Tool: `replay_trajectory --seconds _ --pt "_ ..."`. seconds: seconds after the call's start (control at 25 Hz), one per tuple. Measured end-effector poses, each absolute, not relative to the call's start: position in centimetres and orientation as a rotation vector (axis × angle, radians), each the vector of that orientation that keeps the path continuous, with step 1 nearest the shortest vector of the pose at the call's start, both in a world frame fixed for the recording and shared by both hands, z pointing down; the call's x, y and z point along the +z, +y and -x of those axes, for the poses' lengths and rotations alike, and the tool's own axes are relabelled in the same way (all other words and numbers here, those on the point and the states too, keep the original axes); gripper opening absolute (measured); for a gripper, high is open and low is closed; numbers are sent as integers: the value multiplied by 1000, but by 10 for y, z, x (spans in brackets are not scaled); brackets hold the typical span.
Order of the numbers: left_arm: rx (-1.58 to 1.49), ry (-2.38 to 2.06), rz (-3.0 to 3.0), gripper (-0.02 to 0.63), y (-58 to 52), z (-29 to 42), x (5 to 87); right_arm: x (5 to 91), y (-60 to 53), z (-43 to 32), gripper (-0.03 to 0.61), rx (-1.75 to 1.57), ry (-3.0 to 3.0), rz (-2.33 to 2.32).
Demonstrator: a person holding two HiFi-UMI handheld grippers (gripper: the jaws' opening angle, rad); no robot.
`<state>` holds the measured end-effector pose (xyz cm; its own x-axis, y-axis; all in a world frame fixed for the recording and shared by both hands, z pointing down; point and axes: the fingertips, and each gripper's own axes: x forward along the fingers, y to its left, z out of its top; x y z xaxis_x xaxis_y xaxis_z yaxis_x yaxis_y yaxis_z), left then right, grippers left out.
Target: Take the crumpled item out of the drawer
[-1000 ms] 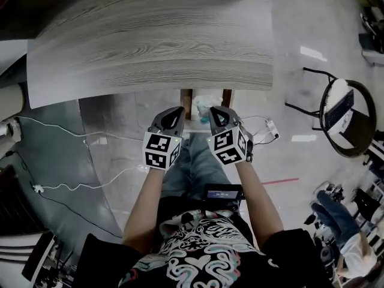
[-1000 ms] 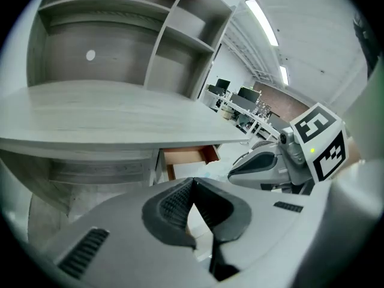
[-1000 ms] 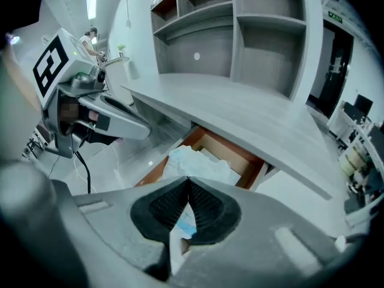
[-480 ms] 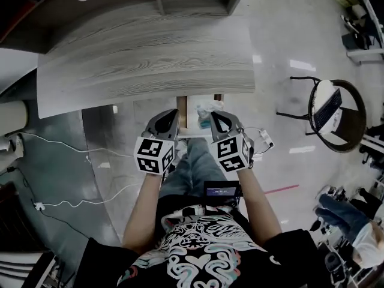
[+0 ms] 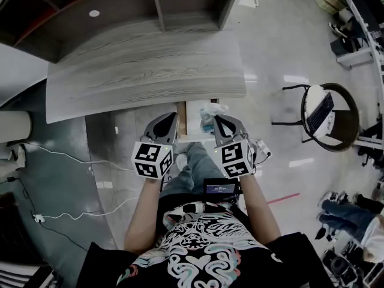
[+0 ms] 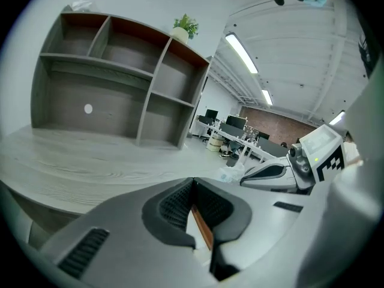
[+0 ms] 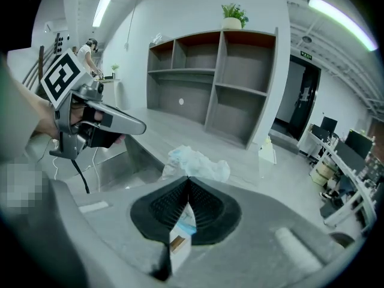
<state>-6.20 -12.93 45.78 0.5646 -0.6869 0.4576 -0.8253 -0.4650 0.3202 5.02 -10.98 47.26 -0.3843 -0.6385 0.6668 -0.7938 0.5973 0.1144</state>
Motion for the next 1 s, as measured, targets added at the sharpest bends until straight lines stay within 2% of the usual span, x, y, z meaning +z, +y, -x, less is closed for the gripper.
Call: replay_trajectory --seconds 0.52,1.0 --pt "262 -1271 -2394 5 -125 82 395 417 -90 -46 8 188 -2182 -1246" --pt "227 -1279 -2411 5 -120 89 382 411 -81 -46 8 202 -2174 -1280"
